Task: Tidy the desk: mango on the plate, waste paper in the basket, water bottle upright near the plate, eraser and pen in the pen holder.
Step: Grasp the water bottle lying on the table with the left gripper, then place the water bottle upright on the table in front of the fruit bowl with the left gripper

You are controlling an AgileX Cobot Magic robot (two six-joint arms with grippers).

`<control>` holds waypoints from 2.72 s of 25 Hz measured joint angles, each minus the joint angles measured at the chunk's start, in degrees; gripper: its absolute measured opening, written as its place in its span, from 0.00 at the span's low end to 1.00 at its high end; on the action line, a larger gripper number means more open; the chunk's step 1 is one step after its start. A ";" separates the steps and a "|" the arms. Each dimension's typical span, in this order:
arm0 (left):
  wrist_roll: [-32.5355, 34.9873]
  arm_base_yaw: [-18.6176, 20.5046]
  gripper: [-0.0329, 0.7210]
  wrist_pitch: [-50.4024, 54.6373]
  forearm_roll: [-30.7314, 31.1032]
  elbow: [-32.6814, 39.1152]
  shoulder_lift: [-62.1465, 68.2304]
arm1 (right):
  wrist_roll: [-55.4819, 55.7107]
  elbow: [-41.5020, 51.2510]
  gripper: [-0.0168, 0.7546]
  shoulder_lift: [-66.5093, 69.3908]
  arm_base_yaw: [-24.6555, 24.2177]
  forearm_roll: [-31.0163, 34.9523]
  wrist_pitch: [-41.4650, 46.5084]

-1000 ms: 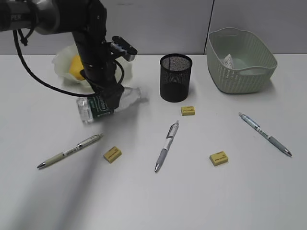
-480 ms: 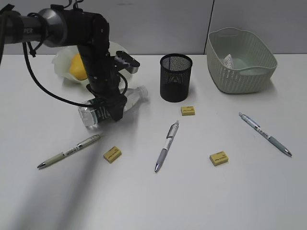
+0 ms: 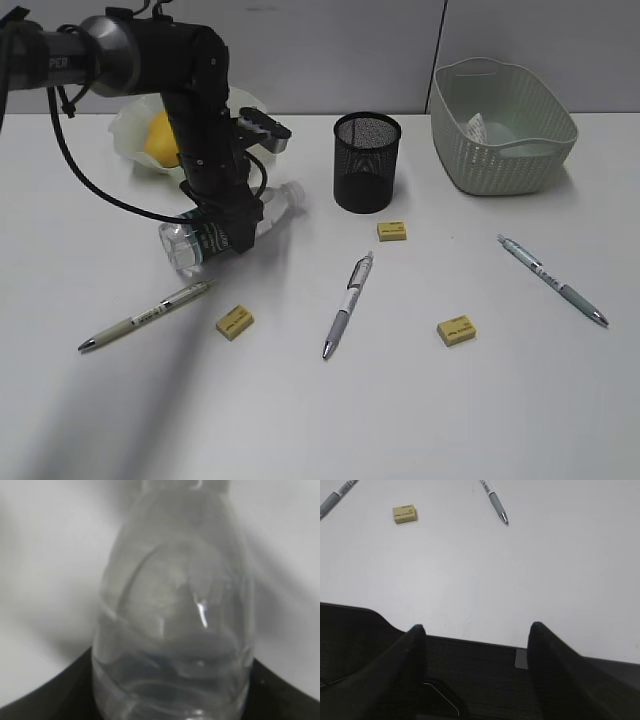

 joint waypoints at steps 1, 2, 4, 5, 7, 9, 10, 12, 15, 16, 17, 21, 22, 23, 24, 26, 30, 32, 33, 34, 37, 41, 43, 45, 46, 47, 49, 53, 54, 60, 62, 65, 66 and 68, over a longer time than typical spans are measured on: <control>-0.62 0.00 0.70 0.28 -0.05 0.00 -0.12 | 0.00 0.00 0.67 0.00 0.00 0.00 0.00; -1.04 0.00 0.70 0.60 -0.05 0.00 -0.22 | 0.00 0.00 0.67 0.00 0.00 0.00 0.00; -1.42 0.00 0.69 1.47 -0.36 0.17 -0.77 | 0.00 0.00 0.67 0.00 0.00 0.00 0.00; -1.61 0.00 0.69 1.83 -0.49 0.26 -1.28 | 0.00 0.00 0.67 0.00 0.00 0.00 0.00; -1.65 0.00 0.69 2.46 -0.92 0.36 -3.29 | 0.00 0.00 0.67 0.00 0.00 0.00 0.00; -1.65 -0.07 0.69 2.78 -1.92 0.36 -6.00 | 0.00 0.00 0.67 0.00 0.00 0.00 0.00; -1.67 -0.13 0.69 2.99 -2.54 0.36 -7.63 | 0.00 0.00 0.67 0.00 0.00 0.00 0.00; -1.77 -0.20 0.69 3.29 -3.98 0.36 -10.51 | 0.00 0.00 0.67 0.00 0.00 0.00 0.00; -1.88 -0.19 0.69 4.28 -5.77 0.36 -14.92 | 0.00 0.00 0.67 0.00 0.00 0.00 0.00; -1.88 -0.14 0.69 4.86 -6.17 0.36 -16.07 | 0.00 0.00 0.67 0.00 0.00 0.00 0.00; -1.88 0.13 0.69 5.12 -6.52 0.36 -17.41 | 0.00 0.00 0.67 0.00 0.00 0.00 0.00; -1.88 1.79 0.69 5.65 -7.20 0.36 -22.27 | 0.00 0.00 0.66 0.00 0.00 0.00 0.00; -2.02 2.52 0.69 5.77 -7.92 0.36 -23.45 | 0.00 0.00 0.66 0.00 0.00 0.00 0.00; -2.07 3.50 0.69 5.81 -9.20 0.39 -24.41 | 0.00 0.00 0.66 0.00 0.00 0.00 0.00; -2.07 4.66 0.69 5.81 -10.95 0.62 -25.56 | 0.00 0.00 0.66 0.00 0.00 0.00 0.00; -2.07 7.16 0.69 5.76 -14.16 1.78 -27.85 | 0.00 0.00 0.66 0.00 0.00 0.00 0.00; -2.12 12.56 0.69 4.28 -16.76 8.56 -33.67 | 0.00 0.06 0.66 0.00 0.00 0.00 0.00; -2.12 15.09 0.69 1.24 -17.33 13.64 -37.39 | 0.00 0.06 0.66 0.00 0.00 0.00 0.00; -2.12 16.35 0.69 -0.46 -17.50 16.83 -39.41 | 0.00 0.06 0.66 0.00 0.00 0.00 0.00; -2.12 17.42 0.69 -2.88 -17.55 20.25 -41.16 | 0.00 0.06 0.66 0.00 0.00 0.00 0.00; -2.12 19.61 0.69 -12.51 -17.87 31.36 -47.25 | 0.00 0.06 0.66 0.00 0.00 0.00 0.00; -2.12 20.14 0.69 -35.50 -19.11 48.90 -54.86 | 0.00 0.06 0.66 0.00 0.00 0.00 0.00; -2.12 20.14 0.69 -48.52 -21.88 56.69 -57.55 | 0.00 0.06 0.66 0.00 0.00 0.00 0.00; -2.12 20.14 0.69 -58.94 -26.75 63.44 -58.65 | 0.00 0.06 0.66 0.00 0.00 0.00 0.00; -2.12 20.14 0.69 -63.73 -28.74 65.64 -58.71 | 0.00 0.06 0.66 0.00 0.00 0.00 0.00; -2.12 20.14 0.69 -67.15 -31.05 67.81 -58.64 | 0.00 0.06 0.66 0.00 0.00 0.00 0.00; -2.38 20.14 0.69 -73.23 -33.04 70.56 -58.25 | 0.00 0.06 0.66 0.00 0.00 0.00 0.00; -3.40 19.70 0.69 -81.46 -33.09 71.38 -55.68 | 0.00 0.06 0.66 0.00 0.00 0.00 0.00; -3.59 19.19 0.69 -83.80 -33.04 71.38 -54.65 | 0.00 0.06 0.66 0.00 0.00 0.00 0.00; -12.89 13.86 0.69 -97.17 -28.81 71.38 -46.11 | 0.00 0.06 0.66 0.00 0.00 0.00 0.00; -16.60 12.63 0.69 -102.53 -26.27 71.38 -42.38 | 0.00 0.06 0.66 0.00 0.00 0.00 0.00; -21.50 11.99 0.69 -111.90 -22.06 71.38 -35.90 | 0.00 0.06 0.66 0.00 0.00 0.00 0.00; -22.84 11.99 0.69 -115.84 -20.53 71.38 -34.06 | 0.00 0.06 0.66 0.00 0.00 0.00 0.00; -24.18 11.99 0.69 -123.65 -17.89 71.32 -29.84 | 0.00 0.06 0.66 0.00 0.00 0.00 0.00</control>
